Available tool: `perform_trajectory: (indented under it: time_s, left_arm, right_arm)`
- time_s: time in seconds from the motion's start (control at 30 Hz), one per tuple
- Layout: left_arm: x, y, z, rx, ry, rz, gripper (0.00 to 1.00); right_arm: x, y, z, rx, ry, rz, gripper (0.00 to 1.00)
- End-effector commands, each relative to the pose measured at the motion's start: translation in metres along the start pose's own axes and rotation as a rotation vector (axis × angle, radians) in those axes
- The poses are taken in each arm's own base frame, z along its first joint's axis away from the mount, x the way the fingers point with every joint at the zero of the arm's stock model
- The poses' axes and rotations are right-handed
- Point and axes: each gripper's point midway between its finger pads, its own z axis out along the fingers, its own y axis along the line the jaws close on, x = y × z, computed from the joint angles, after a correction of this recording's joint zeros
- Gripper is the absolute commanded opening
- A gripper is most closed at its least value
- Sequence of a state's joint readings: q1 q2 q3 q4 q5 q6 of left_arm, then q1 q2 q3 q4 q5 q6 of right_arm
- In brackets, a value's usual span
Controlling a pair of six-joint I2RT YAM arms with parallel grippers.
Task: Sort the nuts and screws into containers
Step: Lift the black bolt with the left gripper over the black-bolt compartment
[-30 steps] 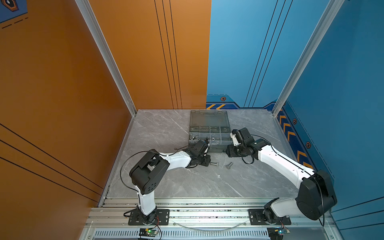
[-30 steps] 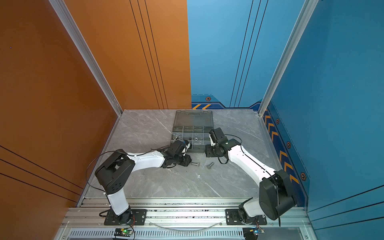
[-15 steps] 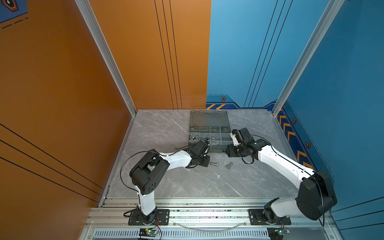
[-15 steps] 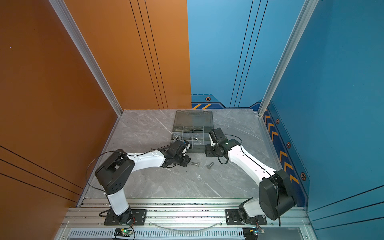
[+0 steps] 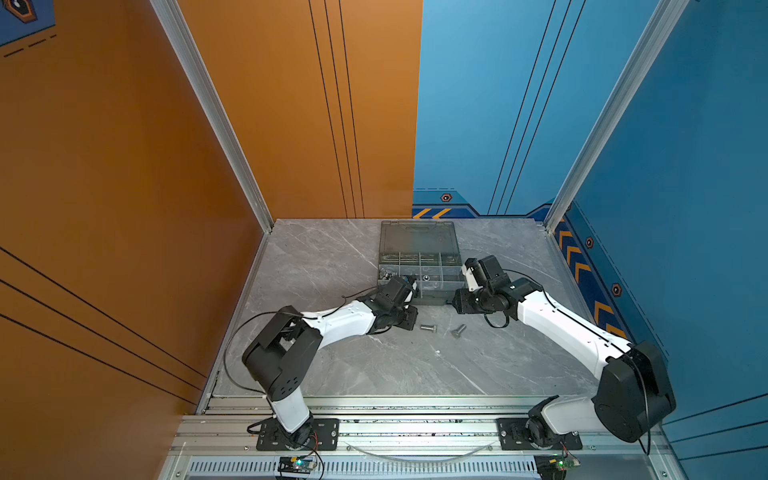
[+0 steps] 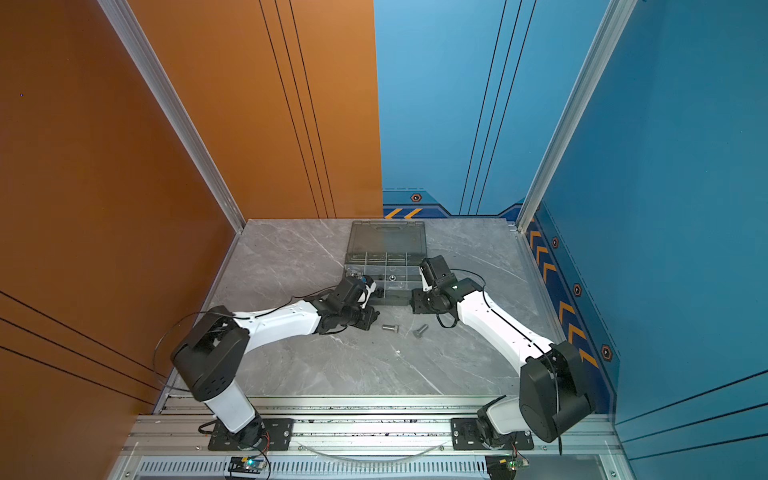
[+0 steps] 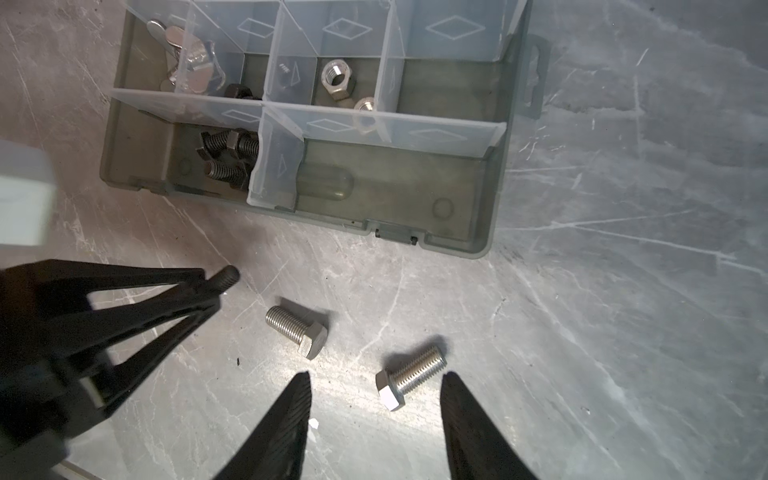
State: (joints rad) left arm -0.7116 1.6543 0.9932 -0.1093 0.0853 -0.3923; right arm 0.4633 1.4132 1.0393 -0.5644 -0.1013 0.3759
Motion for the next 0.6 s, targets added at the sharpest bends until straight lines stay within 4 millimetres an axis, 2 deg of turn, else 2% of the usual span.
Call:
perform_trajectory:
  time_s: [0.0, 0.07, 0.2, 0.43, 0.57]
  left_arm:
    - [-0.028, -0.002, -0.034, 0.037, -0.102, -0.021, 0.00]
    - [-0.036, 0.004, -0.043, 0.029, -0.130, -0.032, 0.00]
    - [-0.046, 0.027, -0.048, -0.014, -0.145, -0.078, 0.00]
    - [-0.053, 0.058, -0.030, -0.039, -0.137, -0.136, 0.00]
    - [-0.046, 0.070, -0.019, -0.067, -0.099, -0.130, 0.00]
  right_arm:
    - [-0.001, -0.002, -0.006, -0.002, -0.016, 0.020, 0.53]
    - [-0.001, -0.002, -0.006, -0.002, -0.015, 0.021, 0.53]
    - [0.000, -0.002, -0.005, -0.004, -0.010, 0.021, 0.53]
    - [0.002, -0.001, -0.005, -0.010, -0.004, 0.024, 0.53]
    - [0.004, -0.002, -0.004, -0.009, 0.007, 0.025, 0.54]
